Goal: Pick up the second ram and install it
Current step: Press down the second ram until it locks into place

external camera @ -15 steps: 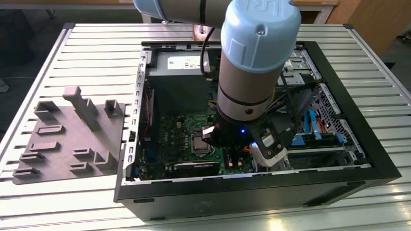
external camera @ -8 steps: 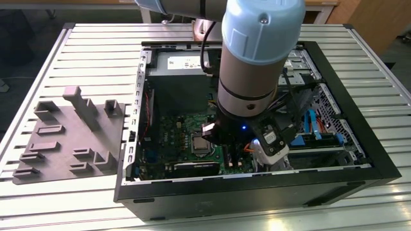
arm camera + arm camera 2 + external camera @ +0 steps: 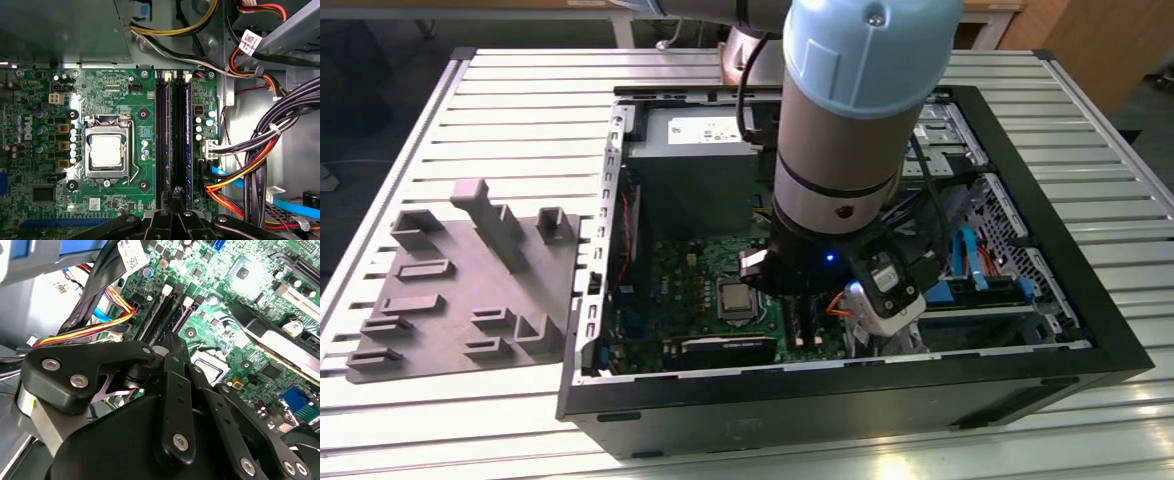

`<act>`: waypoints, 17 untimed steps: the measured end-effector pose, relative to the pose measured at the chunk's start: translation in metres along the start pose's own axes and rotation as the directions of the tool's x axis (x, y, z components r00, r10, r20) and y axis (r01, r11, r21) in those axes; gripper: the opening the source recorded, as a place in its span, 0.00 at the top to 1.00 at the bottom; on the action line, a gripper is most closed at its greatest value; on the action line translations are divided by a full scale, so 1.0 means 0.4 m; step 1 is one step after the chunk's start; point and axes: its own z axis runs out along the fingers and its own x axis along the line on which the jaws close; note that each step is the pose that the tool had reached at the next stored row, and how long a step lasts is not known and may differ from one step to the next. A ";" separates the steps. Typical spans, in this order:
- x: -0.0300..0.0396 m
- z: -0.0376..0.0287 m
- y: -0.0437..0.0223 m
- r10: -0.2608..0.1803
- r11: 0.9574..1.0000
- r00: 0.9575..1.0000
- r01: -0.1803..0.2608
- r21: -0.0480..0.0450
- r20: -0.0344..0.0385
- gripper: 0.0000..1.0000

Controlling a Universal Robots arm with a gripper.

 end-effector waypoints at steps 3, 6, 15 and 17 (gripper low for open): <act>0.000 0.000 0.000 0.000 1.000 1.000 0.000 0.000 0.000 0.89; 0.000 -0.001 0.002 0.000 1.000 1.000 0.000 0.000 0.000 0.89; 0.001 0.002 0.037 0.000 1.000 1.000 0.000 0.000 0.000 0.89; 0.001 0.003 0.049 0.000 1.000 1.000 0.000 0.000 0.000 0.89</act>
